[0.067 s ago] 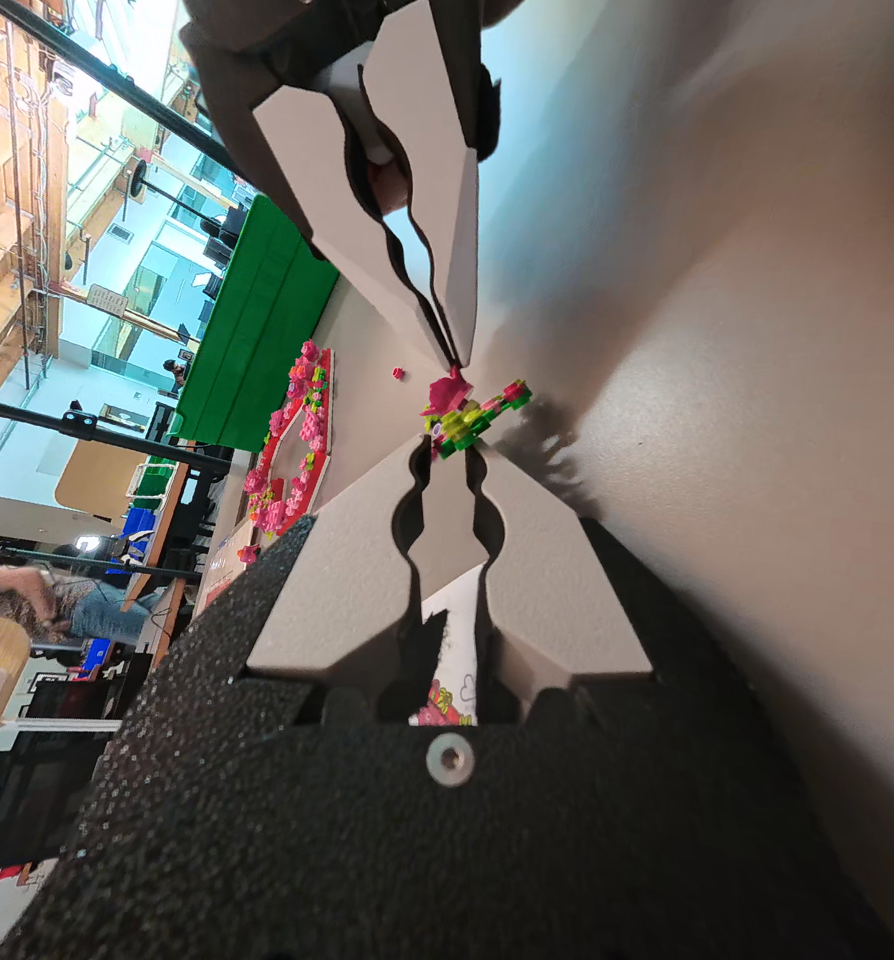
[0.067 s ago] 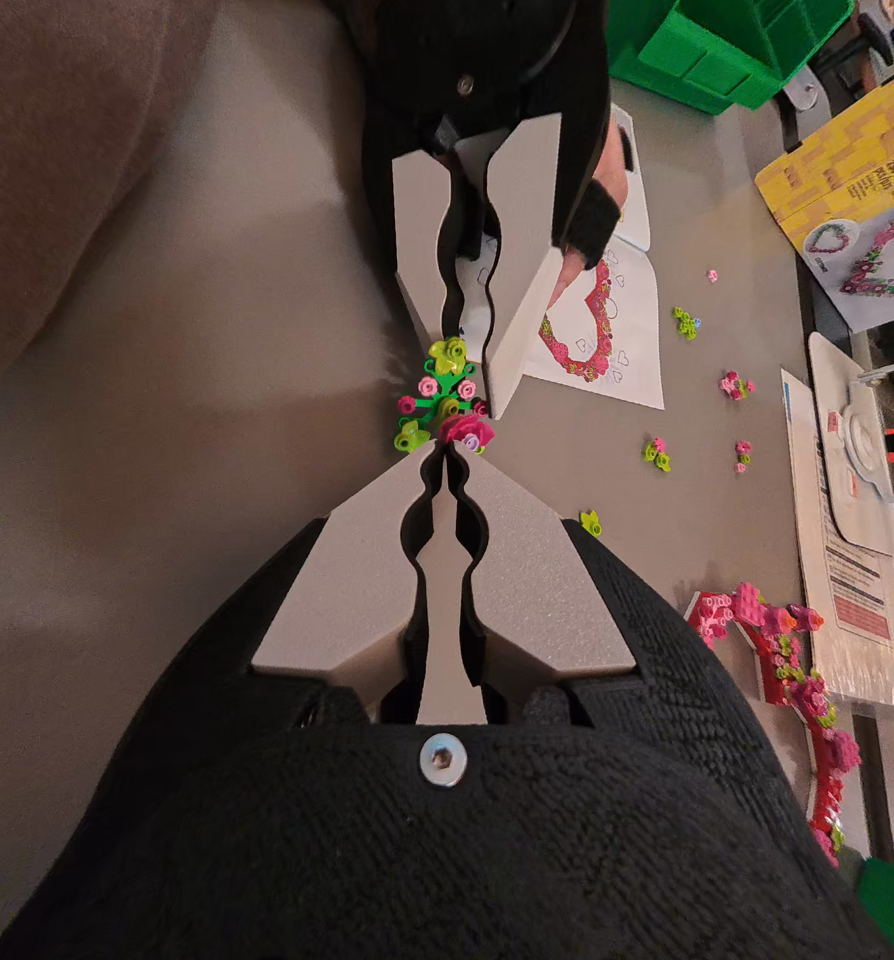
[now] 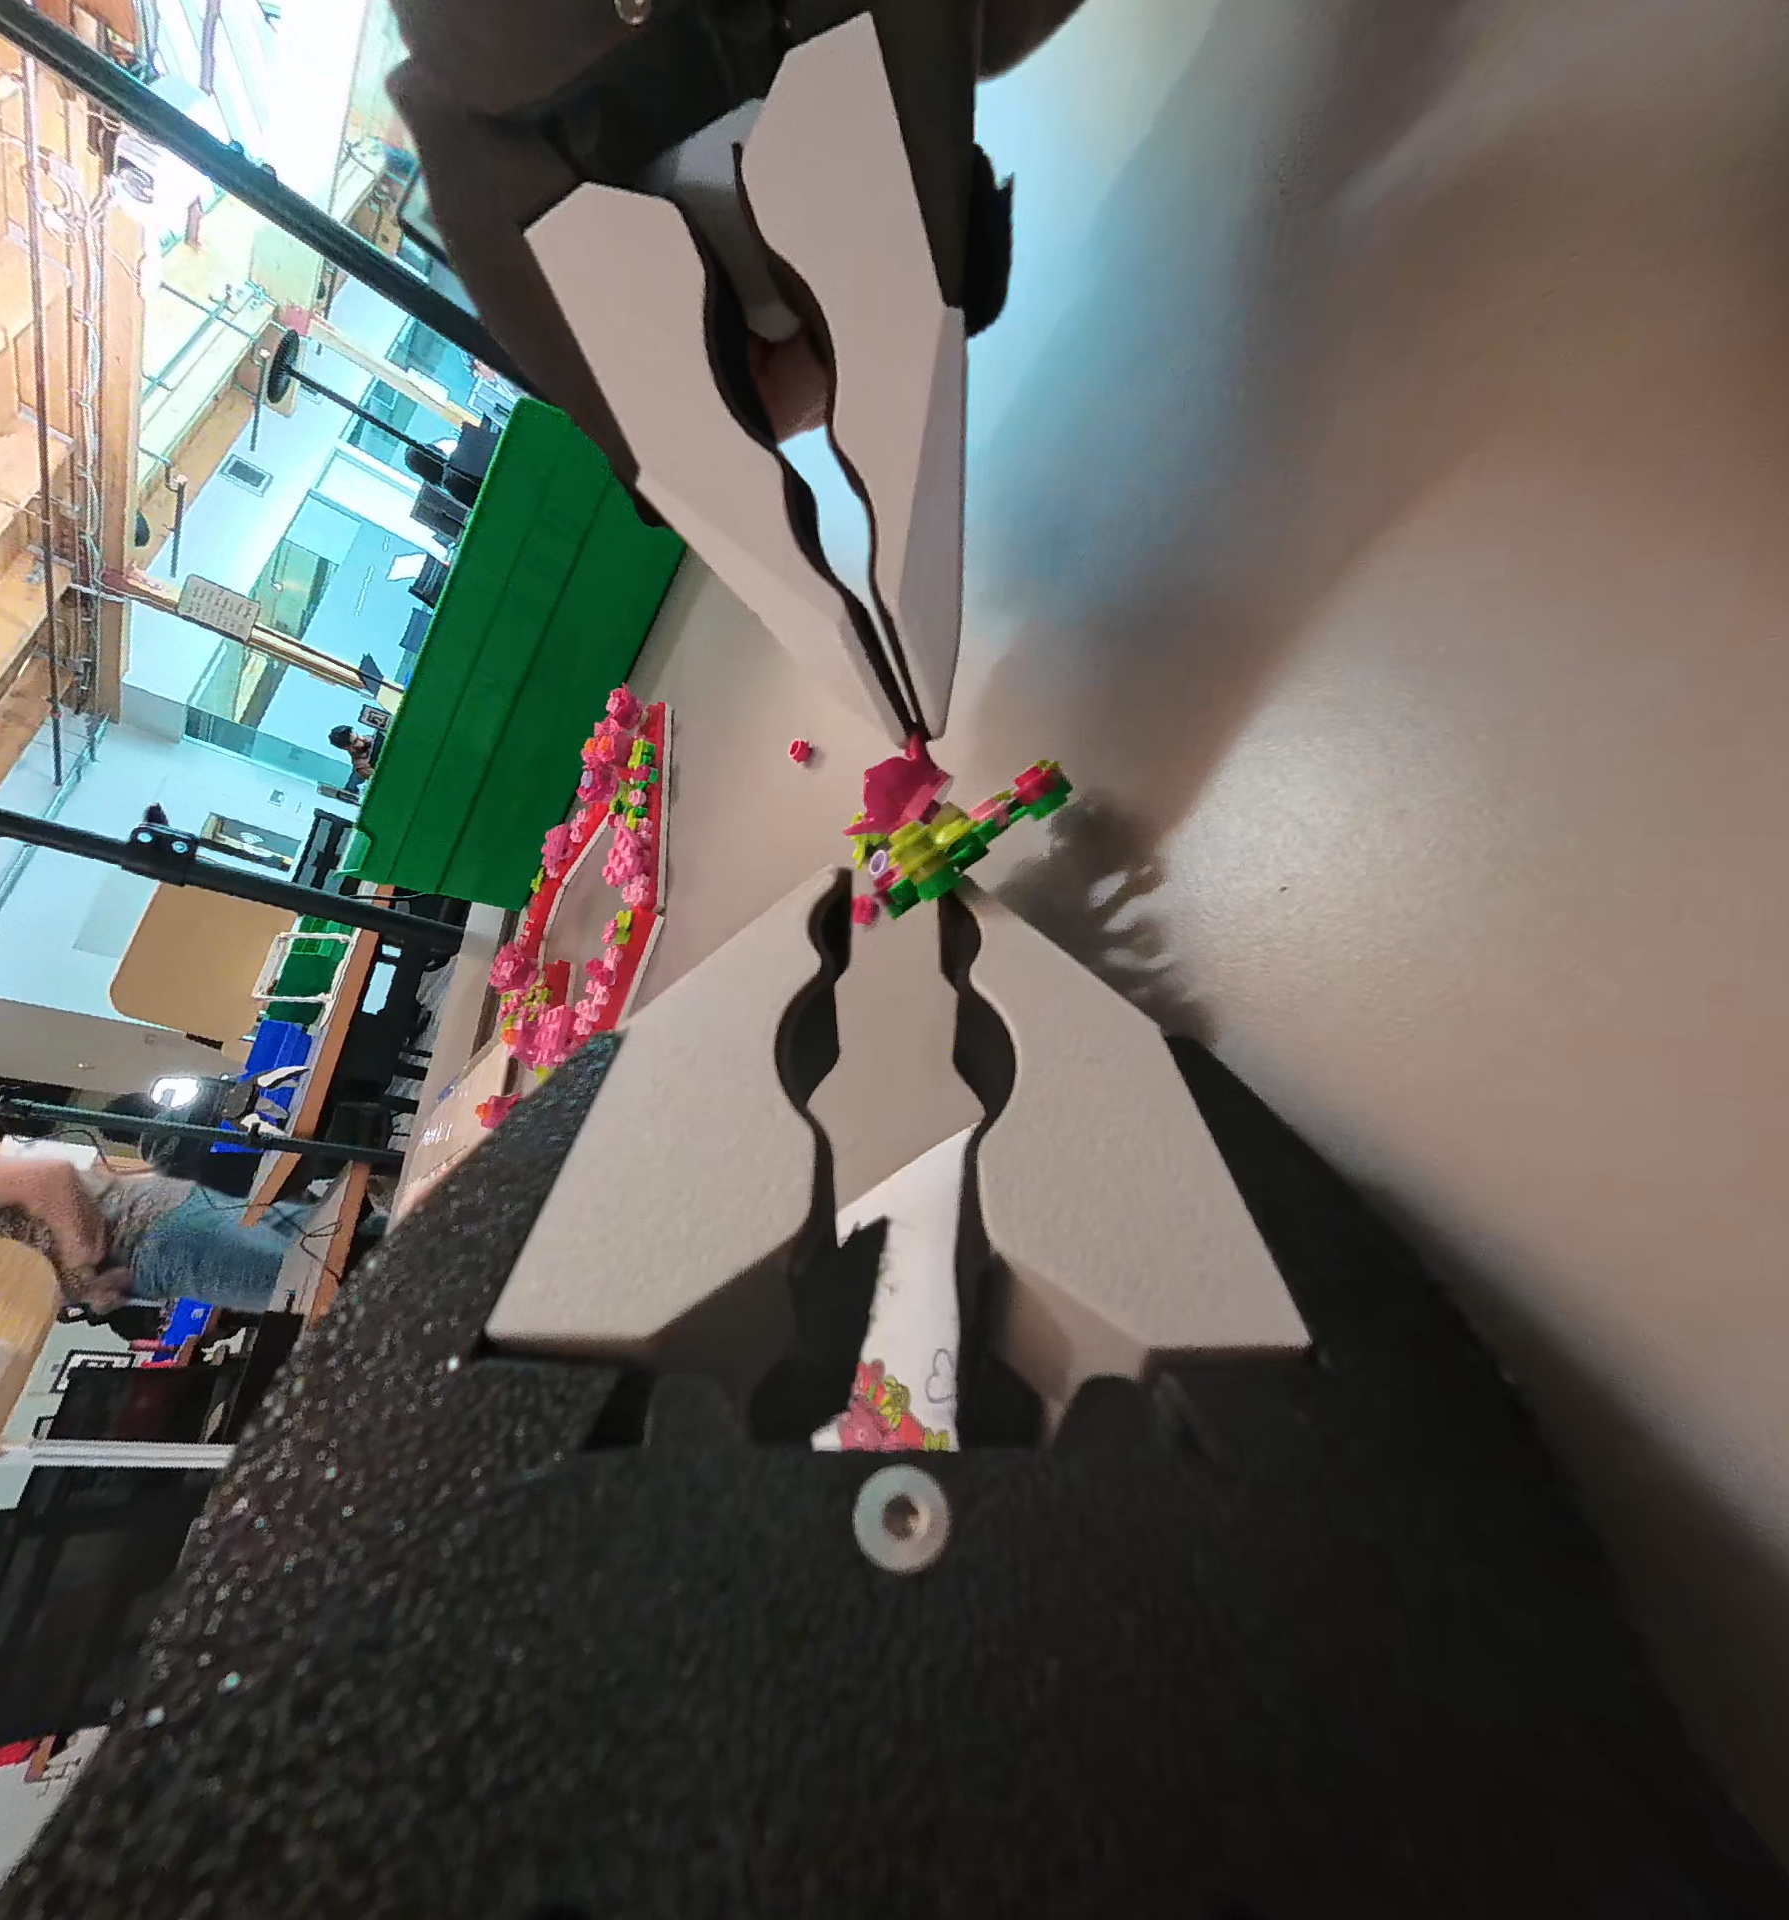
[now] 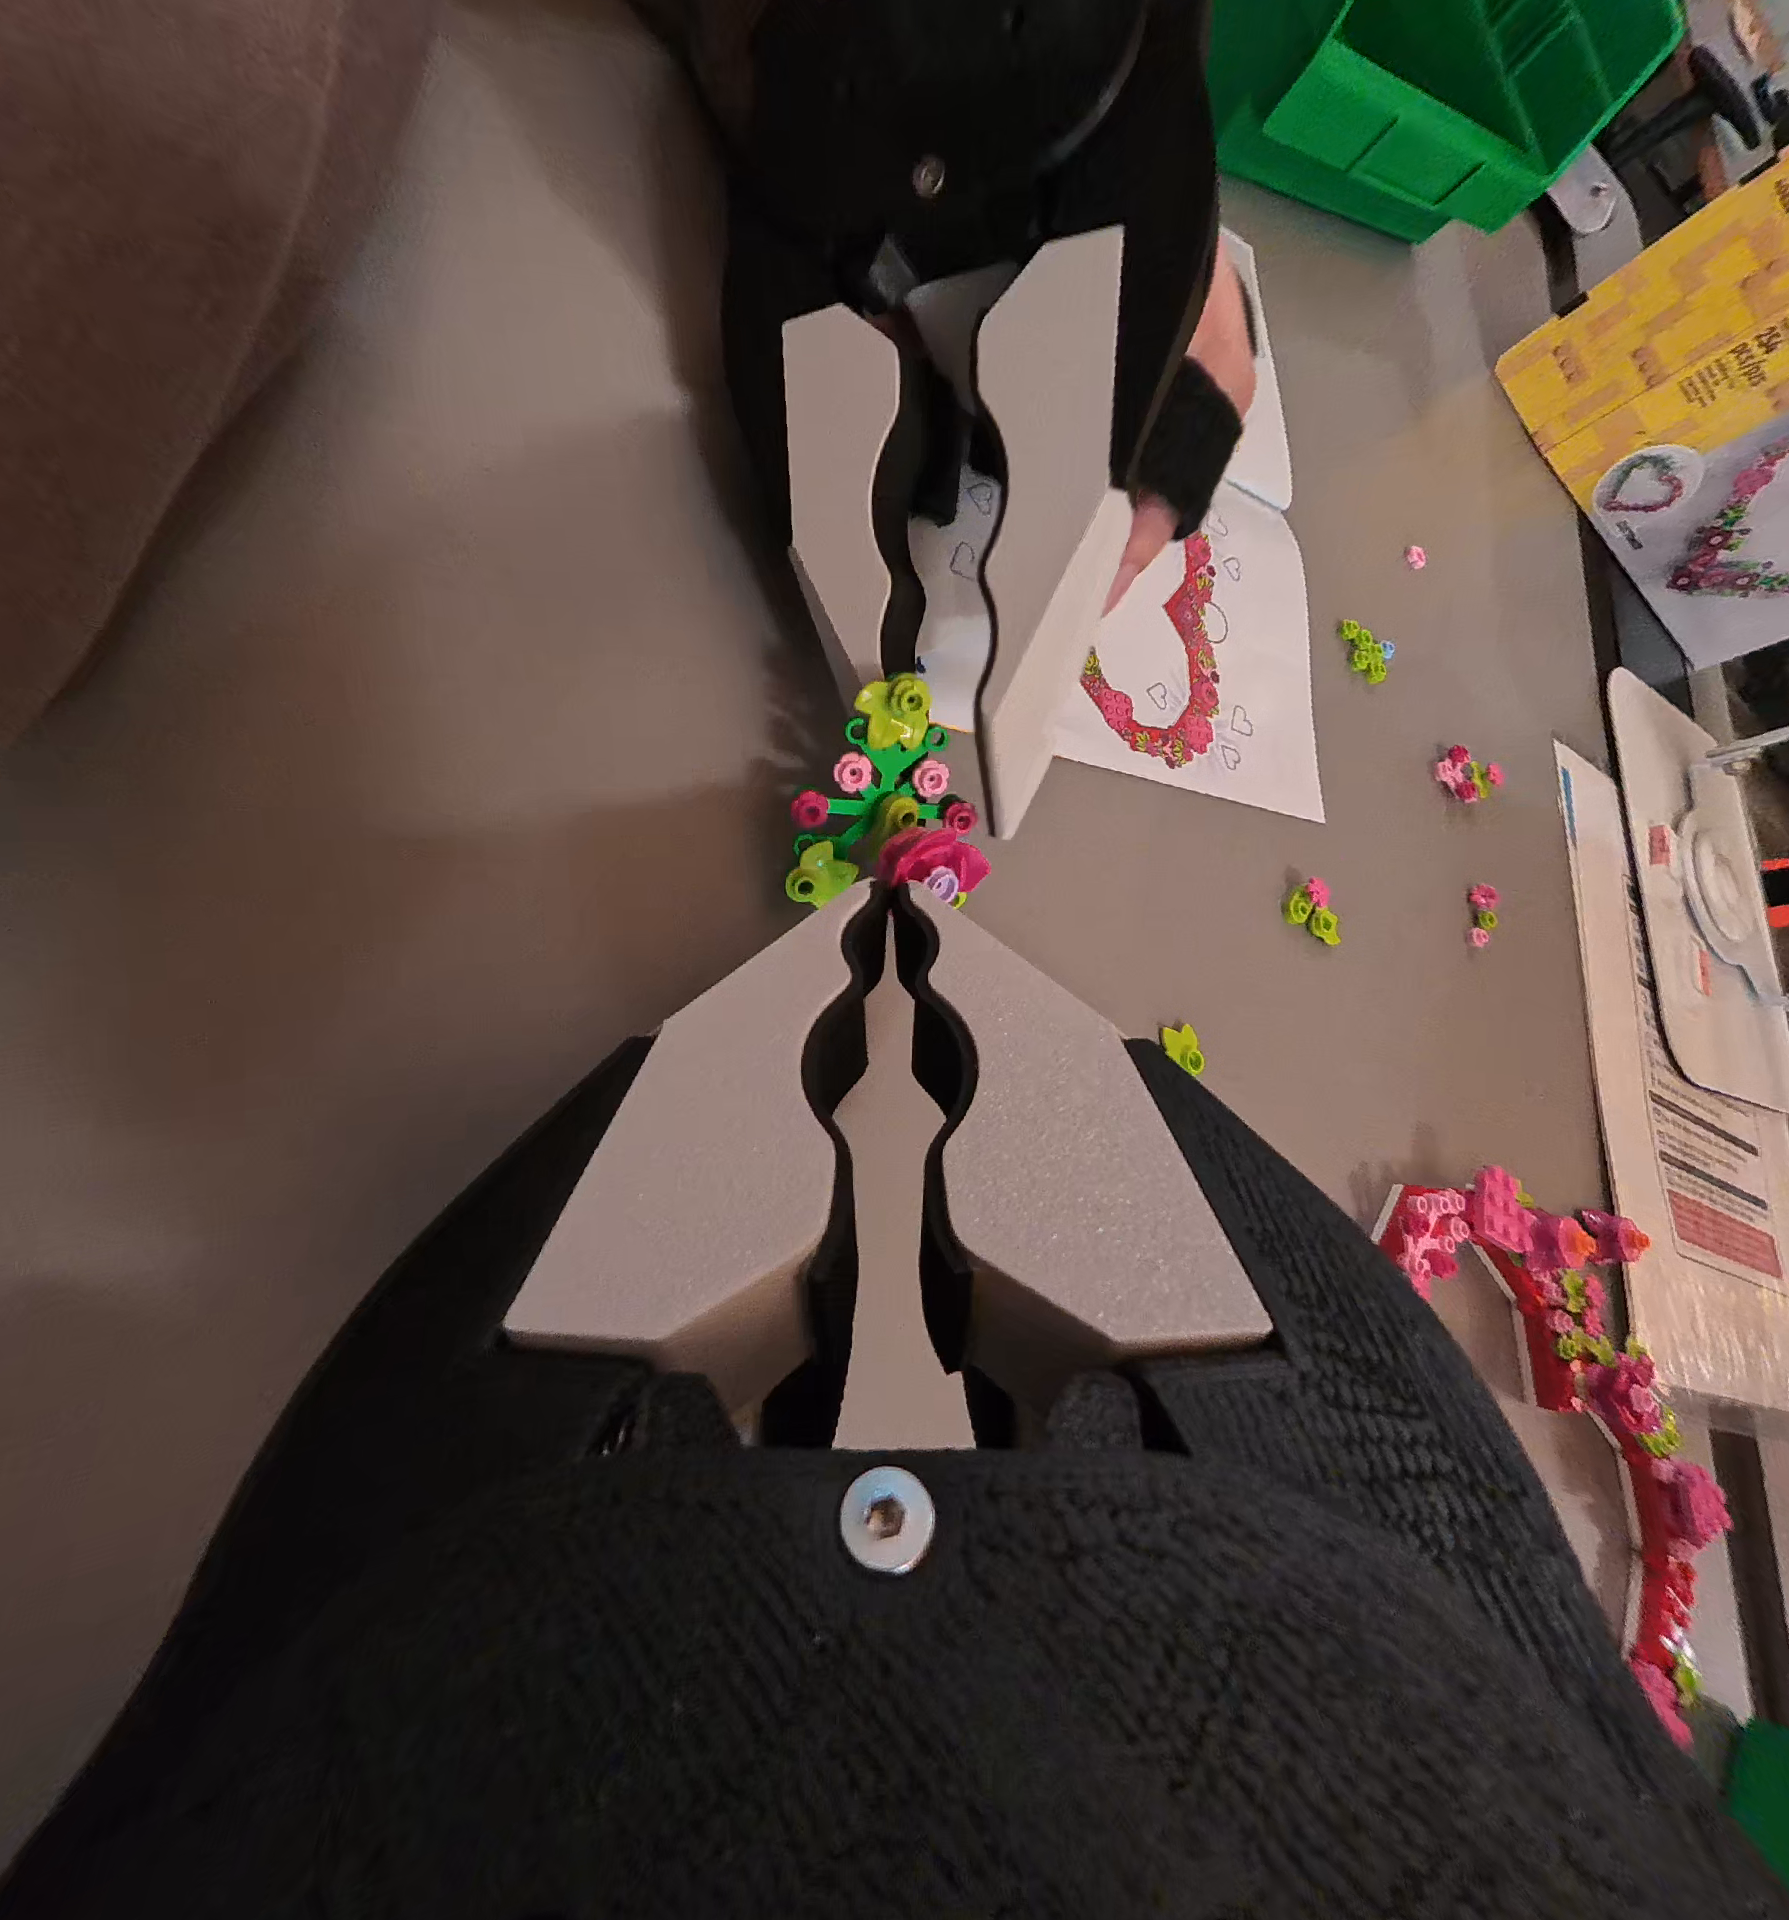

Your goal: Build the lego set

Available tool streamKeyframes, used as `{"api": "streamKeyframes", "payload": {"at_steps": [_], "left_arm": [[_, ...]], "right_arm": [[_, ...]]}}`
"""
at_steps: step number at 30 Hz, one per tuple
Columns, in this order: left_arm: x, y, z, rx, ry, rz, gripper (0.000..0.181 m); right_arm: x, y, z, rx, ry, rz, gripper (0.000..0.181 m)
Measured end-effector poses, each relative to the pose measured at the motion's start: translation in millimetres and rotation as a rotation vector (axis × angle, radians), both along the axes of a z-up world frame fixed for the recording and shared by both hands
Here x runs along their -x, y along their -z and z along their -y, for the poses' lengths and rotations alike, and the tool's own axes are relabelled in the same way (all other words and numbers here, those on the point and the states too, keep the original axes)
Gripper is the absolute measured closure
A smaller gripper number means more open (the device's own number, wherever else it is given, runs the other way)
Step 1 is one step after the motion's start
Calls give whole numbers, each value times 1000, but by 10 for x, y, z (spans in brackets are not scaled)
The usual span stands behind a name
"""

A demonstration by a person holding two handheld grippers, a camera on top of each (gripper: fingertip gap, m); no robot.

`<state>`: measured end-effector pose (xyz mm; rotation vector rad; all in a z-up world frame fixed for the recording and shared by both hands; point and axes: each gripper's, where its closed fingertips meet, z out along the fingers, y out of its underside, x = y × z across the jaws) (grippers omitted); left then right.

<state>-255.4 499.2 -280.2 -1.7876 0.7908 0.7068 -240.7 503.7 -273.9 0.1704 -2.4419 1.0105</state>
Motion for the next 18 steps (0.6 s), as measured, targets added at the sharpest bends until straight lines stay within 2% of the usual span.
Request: {"api": "streamKeyframes", "payload": {"at_steps": [10, 18], "left_arm": [[-10, -46, 41, 1, 22, 22, 149], [-27, -13, 78, 49, 31, -18, 146]], "right_arm": [[-22, 31, 40, 44, 11, -69, 181], [23, 112, 70, 19, 36, -122, 181]]}}
